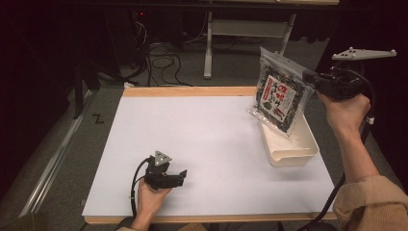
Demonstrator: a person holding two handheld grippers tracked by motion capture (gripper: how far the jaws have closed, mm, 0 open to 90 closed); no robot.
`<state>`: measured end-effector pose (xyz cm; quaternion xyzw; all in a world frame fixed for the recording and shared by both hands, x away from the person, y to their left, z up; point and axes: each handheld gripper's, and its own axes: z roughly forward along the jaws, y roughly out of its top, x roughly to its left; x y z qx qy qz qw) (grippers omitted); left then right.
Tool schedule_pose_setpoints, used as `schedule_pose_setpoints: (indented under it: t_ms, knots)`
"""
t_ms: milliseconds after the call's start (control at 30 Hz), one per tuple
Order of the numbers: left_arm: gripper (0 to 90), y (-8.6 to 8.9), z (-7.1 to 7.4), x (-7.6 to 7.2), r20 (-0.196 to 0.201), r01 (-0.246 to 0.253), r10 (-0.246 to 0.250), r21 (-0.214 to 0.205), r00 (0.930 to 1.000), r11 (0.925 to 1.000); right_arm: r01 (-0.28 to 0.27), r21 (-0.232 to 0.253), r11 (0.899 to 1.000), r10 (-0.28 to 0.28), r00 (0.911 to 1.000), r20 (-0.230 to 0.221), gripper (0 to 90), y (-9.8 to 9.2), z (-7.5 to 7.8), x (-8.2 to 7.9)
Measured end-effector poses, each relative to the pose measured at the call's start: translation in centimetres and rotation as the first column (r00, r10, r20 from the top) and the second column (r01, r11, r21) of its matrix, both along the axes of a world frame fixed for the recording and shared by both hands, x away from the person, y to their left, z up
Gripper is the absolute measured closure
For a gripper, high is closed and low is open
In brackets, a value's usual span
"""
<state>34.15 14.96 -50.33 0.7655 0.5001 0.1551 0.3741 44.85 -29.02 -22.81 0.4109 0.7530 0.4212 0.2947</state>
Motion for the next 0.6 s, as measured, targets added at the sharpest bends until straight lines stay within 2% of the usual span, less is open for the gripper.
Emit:
schedule_pose_setpoints:
  t_ms: [233, 400, 600]
  knots:
    - [19.4, 0.1, 0.0, 0.1, -0.006, 0.004, -0.004, -0.024, 1.0000, 0.9997, 0.038, 0.003, 0.999, -0.038, 0.9993, 0.005, 90.0, -1.5, -0.4, 0.3]
    - [19.3, 0.0, 0.0, 0.1, -0.006, 0.008, -0.008, -0.022, 0.9999, 0.9997, 0.054, -0.018, 0.998, -0.054, 0.9985, 0.010, 90.0, -2.0, -0.9, 0.5]
    - [19.3, -0.1, 0.0, 0.0, -0.002, 0.011, -0.011, -0.015, 0.9999, 0.9998, 0.070, -0.017, 0.997, -0.070, 0.9976, 0.002, 90.0, -2.4, -1.4, 0.5]
